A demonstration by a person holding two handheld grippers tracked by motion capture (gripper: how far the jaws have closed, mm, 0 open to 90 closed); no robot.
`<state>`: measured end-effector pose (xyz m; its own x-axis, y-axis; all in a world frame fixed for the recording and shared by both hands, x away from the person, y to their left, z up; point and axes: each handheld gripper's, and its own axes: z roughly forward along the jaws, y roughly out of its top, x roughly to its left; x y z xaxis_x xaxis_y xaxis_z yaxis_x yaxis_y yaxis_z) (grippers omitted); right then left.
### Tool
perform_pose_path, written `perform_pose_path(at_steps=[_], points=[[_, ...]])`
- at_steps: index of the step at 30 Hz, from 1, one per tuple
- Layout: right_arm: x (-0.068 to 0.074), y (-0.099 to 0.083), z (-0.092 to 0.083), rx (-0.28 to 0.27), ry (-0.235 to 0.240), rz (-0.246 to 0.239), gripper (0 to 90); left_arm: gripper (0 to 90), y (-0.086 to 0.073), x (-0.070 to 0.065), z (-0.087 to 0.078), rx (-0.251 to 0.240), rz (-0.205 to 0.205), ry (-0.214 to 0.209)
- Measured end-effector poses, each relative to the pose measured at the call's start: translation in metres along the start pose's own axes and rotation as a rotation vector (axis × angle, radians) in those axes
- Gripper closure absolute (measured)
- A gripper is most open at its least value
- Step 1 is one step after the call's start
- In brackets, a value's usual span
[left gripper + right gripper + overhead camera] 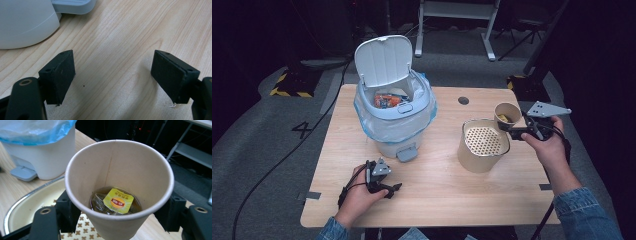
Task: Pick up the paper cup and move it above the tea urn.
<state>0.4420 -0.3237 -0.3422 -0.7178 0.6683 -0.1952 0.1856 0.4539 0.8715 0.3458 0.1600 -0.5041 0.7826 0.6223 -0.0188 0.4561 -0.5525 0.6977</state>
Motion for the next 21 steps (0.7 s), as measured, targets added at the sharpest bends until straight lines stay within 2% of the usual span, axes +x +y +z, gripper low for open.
perform_pose_path(at_steps=[1,2,5,6,7,8,9,11,12,13,16,17,18,20,21], points=[[0.000,0.000,0.000,0.000,0.000,0.000,31.8,19.9,0.000,0.000,0.000,0.000,0.000,0.000],[0.000,0.001,0.000,0.028,-0.026,-0.054,31.9,19.9,0.000,0.000,0.000,0.000,0.000,0.000],[0.001,0.003,0.000,0.032,-0.043,-0.088,32.1,19.9,0.000,0.000,0.000,0.000,0.000,0.000],[0.002,0.005,-0.001,0.031,-0.062,-0.124,32.1,19.9,0.000,0.000,0.000,0.000,0.000,0.000],[0.002,0.005,-0.001,0.031,-0.062,-0.124,32.1,19.9,0.000,0.000,0.000,0.000,0.000,0.000],[0.002,0.007,-0.002,0.038,-0.078,-0.163,32.3,19.9,0.000,0.000,0.000,0.000,0.000,0.000],[0.002,0.007,-0.002,0.038,-0.078,-0.163,32.3,19.9,0.000,0.000,0.000,0.000,0.000,0.000],[0.004,0.009,-0.003,0.047,-0.098,-0.218,32.4,19.9,0.000,0.000,0.000,0.000,0.000,0.000],[0.005,0.010,-0.003,0.055,-0.110,-0.262,32.5,19.9,0.000,0.000,0.000,0.000,0.000,0.000],[0.005,0.010,-0.003,0.055,-0.110,-0.262,32.5,19.9,0.000,0.000,0.000,0.000,0.000,0.000],[0.008,0.010,-0.002,0.064,-0.128,-0.331,32.7,19.9,0.000,0.000,0.000,0.000,0.000,0.000],[0.008,0.010,-0.002,0.064,-0.128,-0.331,32.7,19.9,0.000,0.000,0.000,0.000,0.000,0.000],[0.010,0.010,-0.001,0.072,-0.143,-0.373,32.8,19.9,0.000,0.000,0.000,0.000,0.000,0.000],[0.011,0.010,-0.001,0.076,-0.149,-0.391,32.9,19.9,0.000,0.000,0.000,0.000,0.000,0.000],[0.013,0.010,-0.001,0.082,-0.164,-0.432,33.0,19.9,0.000,0.000,0.000,0.000,0.000,0.000]])
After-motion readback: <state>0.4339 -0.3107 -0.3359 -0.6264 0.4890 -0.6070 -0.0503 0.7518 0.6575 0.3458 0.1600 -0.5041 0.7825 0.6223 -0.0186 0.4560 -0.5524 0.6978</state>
